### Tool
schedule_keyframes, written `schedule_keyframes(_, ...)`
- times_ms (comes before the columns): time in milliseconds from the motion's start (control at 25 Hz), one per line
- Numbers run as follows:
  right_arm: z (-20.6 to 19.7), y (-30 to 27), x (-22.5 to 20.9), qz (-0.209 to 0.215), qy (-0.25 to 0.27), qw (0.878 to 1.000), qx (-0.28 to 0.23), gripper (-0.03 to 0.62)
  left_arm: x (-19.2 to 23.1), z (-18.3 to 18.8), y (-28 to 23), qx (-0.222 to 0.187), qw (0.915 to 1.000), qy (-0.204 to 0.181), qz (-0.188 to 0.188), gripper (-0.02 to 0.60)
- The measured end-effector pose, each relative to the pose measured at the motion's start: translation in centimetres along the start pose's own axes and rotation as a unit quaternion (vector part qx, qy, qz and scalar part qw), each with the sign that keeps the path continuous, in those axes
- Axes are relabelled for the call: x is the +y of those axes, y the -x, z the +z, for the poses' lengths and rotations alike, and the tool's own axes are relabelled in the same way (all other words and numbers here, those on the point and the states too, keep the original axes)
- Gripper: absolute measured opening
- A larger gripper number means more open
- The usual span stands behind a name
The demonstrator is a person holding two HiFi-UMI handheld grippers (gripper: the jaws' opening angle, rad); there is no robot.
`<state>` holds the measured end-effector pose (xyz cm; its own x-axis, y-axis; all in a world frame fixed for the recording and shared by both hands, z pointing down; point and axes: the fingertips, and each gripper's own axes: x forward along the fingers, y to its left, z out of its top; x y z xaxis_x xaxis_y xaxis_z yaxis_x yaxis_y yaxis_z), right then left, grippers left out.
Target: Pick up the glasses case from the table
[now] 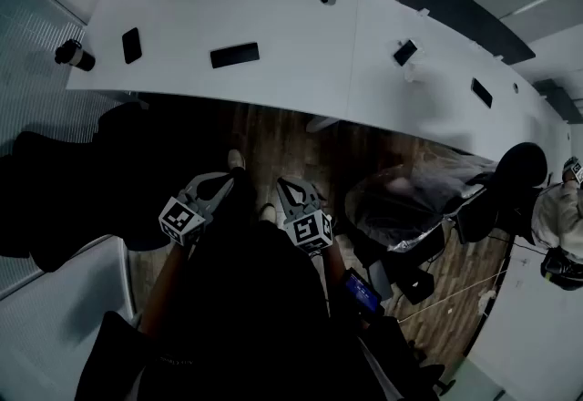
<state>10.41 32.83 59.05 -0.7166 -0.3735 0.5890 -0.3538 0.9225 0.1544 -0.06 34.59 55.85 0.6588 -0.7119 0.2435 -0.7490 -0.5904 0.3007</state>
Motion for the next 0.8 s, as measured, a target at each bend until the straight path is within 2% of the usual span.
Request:
schedule_keyframes(120, 3.3, -3.2, 0.1, 0.019, 0.006, 1.0, 0.002, 0.008, 4.3, 0.9, 1.0, 0.0, 0.9999, 0.011, 0.004, 0.008)
schedule_keyframes(240, 6.5, -6.8, -1.0, 0.023, 0.007, 1.0, 0.001, 0.008, 9.2, 1.5, 1.6, 0.007, 0.9999, 0.006, 0.01, 0.008)
schedule_keyframes(360, 8.9, -10.9, -2.3, 0.037, 0.032, 0.999, 0.012, 0.008, 14.5, 2.2, 1.8, 0.003, 0.9996, 0.014, 0.023, 0.008)
schedule_keyframes(520, 11.6, -15.1, -2.6, 0.088, 0.086, 0.992, 0.039, 0.008, 20.6, 3.3, 3.2, -0.001, 0.9994, 0.008, 0.035, 0.008)
schedule_keyframes(680, 12.4, -18.6, -3.3, 0.119, 0.129, 0.982, 0.062, 0.008, 26.5, 4.4, 4.2, -0.001, 0.9986, 0.003, 0.053, 0.008)
schedule_keyframes(800, 12.4, -20.7, -4.5, 0.128, 0.106, 0.984, 0.067, 0.008, 29.1, 5.1, 3.7, 0.02, 0.9979, -0.017, 0.059, 0.009)
